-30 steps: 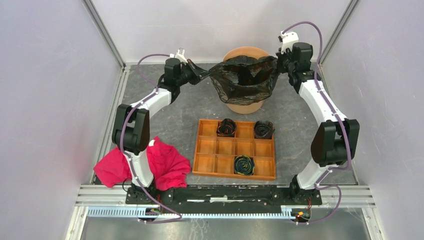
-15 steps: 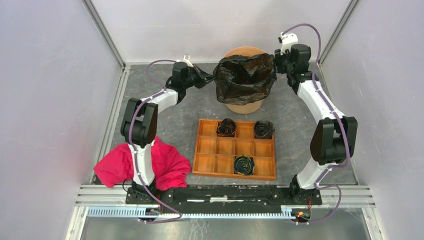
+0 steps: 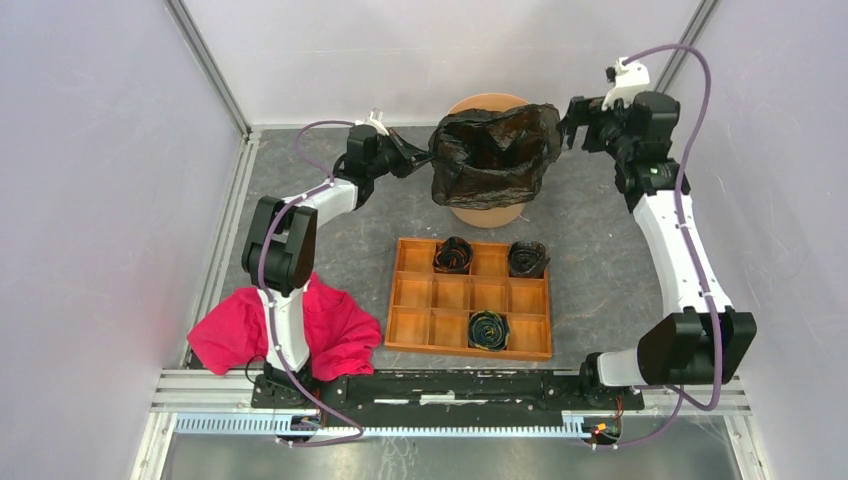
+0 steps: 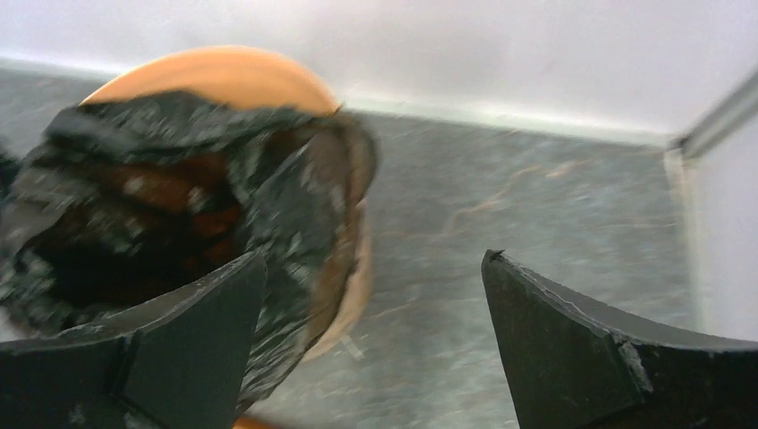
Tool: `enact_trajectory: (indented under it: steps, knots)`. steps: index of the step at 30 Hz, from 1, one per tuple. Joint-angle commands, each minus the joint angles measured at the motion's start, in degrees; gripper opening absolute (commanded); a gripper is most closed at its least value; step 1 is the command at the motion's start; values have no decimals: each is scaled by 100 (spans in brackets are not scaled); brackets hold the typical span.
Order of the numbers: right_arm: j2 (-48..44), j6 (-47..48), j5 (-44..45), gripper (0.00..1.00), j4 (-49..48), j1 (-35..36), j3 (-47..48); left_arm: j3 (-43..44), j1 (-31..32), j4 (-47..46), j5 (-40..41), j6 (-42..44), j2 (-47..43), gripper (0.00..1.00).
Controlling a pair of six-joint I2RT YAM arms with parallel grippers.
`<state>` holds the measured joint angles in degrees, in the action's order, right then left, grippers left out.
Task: Put the trash bags into the trash bin
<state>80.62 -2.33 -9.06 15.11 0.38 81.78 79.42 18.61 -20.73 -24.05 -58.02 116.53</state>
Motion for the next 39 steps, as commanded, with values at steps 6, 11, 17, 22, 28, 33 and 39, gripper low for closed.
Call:
enact_trajectory:
  steps: [6, 11, 17, 22, 28, 33, 39]
  knots:
    - [-278, -778, -1533, 98, -479, -4, -1216, -248, -7, 19, 50, -156, -613, 2]
    - [-352, -804, -1505, 98, -539, -8, -1457, -260, -2, 34, 38, -139, -663, 2]
    - [-298, -1366, -2195, 90, -1097, -518, -1526, -273, 30, 36, 86, -124, -744, 2]
    - [-329, -1774, -2744, 81, -1675, -632, -1822, -278, 62, 35, 136, -103, -764, 2]
    - [-419, -1900, -2706, 46, -2081, -819, -2218, -232, 84, 34, 147, -87, -715, 2]
    - [-338, -2219, -2698, 14, -2845, -1022, -2611, -154, 85, 71, 210, -26, -666, 2]
    - [618, -2380, -2826, 8, -3300, -1022, -2147, 197, 88, 149, 337, 47, -391, 2]
